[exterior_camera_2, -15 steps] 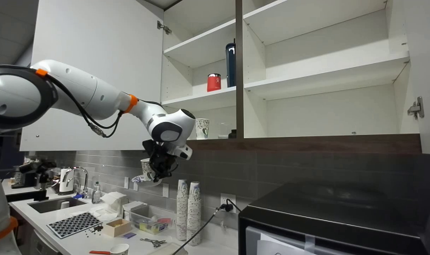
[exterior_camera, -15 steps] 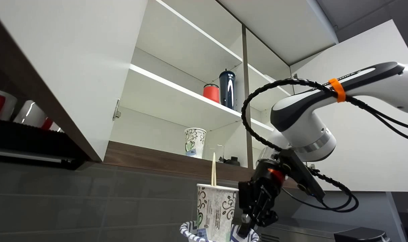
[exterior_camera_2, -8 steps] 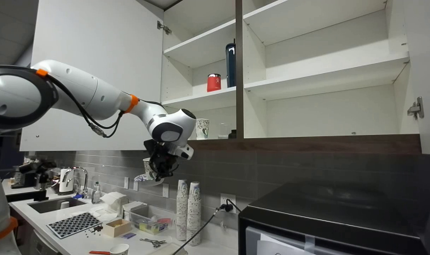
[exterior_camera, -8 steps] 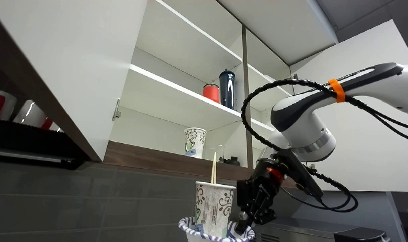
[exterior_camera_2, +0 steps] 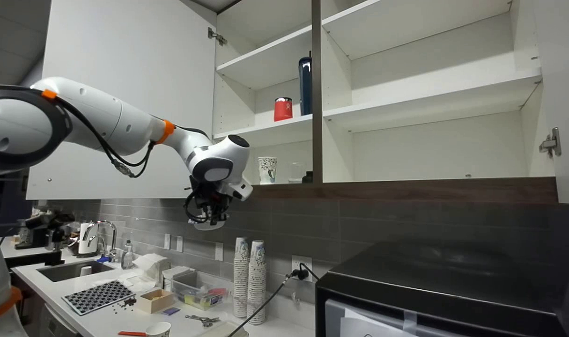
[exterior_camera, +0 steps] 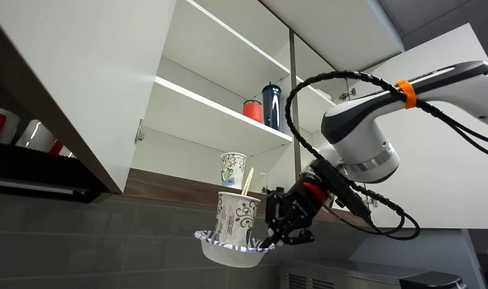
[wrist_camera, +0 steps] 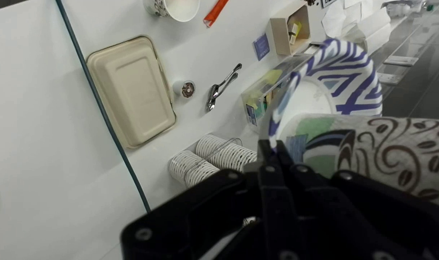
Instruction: Put the chopsticks in the cup, then put the bowl in the top cabinet
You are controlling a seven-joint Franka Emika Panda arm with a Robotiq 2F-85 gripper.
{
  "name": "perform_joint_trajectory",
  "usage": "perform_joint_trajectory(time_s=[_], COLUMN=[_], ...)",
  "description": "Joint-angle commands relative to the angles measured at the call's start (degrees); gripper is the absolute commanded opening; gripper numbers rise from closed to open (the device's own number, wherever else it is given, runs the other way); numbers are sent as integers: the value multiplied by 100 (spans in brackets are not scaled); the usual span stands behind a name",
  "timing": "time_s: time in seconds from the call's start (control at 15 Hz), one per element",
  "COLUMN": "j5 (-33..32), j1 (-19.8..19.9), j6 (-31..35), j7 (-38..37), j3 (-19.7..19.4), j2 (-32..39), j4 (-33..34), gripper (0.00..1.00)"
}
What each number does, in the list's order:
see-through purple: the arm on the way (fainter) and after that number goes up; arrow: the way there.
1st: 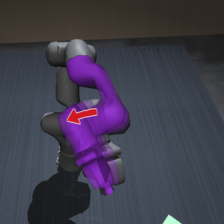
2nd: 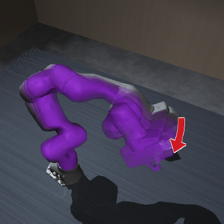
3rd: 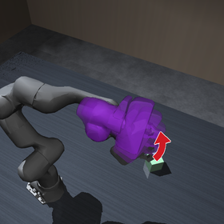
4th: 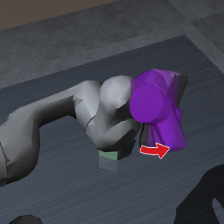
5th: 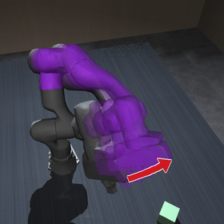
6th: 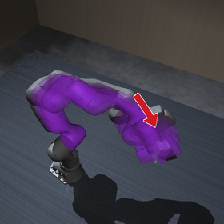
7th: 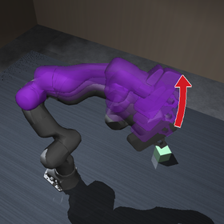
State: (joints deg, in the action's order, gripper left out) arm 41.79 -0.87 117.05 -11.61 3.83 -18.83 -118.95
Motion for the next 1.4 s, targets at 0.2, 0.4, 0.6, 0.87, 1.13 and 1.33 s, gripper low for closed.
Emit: perform_joint_trajectory(time_s=[0.2, 0.4, 0.6, 0.87, 1.13, 1.33], j5=[-27, -27, 121, 48, 42, -25], j1=[-59, -58, -90, -75, -63, -46], j6=[12, 12, -257, -585, -963, -1115], j7=[-135, -143, -153, -257, -332, -547], j3=[-22, -22, -118, -165, -206, -166], j2=[-6, -6, -101, -117, 3, 181], j4=[39, 39, 254, 706, 1204, 1579], gripper=[2, 0, 0, 0, 0, 0])
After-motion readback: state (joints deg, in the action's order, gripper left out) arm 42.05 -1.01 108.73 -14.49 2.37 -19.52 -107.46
